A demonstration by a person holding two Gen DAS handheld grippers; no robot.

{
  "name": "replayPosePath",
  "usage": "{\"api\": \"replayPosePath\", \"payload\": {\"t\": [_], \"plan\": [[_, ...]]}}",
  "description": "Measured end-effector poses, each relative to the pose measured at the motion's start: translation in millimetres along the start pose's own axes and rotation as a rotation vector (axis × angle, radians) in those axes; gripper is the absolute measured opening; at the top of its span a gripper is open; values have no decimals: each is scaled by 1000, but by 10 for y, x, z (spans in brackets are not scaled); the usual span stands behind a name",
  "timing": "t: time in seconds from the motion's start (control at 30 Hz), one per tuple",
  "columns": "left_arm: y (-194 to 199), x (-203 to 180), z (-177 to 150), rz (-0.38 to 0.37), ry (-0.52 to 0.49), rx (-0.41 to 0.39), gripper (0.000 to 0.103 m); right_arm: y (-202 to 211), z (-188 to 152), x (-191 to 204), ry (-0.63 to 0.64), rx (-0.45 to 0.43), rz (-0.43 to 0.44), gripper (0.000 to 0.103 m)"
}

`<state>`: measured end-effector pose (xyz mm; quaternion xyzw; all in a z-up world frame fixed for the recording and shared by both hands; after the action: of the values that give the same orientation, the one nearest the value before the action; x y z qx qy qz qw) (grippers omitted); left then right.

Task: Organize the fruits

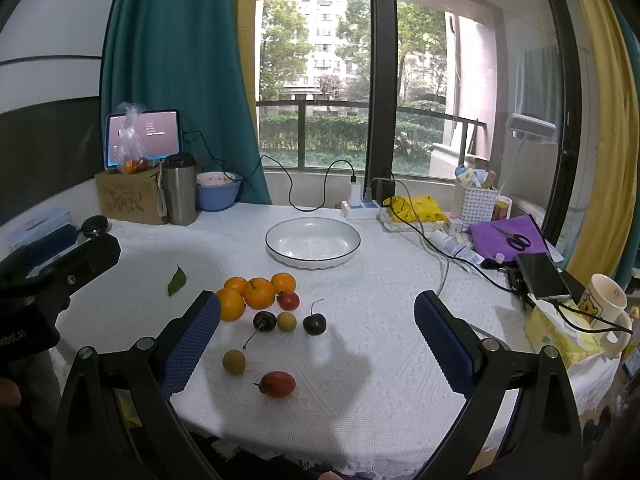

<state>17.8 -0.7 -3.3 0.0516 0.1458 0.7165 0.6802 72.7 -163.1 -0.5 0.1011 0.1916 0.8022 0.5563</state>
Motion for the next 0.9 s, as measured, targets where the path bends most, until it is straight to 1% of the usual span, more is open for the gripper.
{"api": "replayPosePath", "payload": {"t": [0.53, 0.9], "plan": [[45, -65, -38, -11, -9, -2, 103, -1, -7, -21, -3, 4, -1, 99], [-12, -74, 1, -15, -14, 7, 103, -5, -5, -19, -2, 3, -1, 99]]}}
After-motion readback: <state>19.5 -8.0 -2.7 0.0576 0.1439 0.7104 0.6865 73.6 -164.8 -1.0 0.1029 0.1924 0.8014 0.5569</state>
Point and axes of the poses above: each gripper's, at about its wrist camera, not at the fingertips, and y roughly against the way its jaws point, x to its left, z to its top, the point moved 3 cm from there along -y, roughly the way its jaws point, and after that the axes turned 3 degrees about z, right-handed, at the moved point
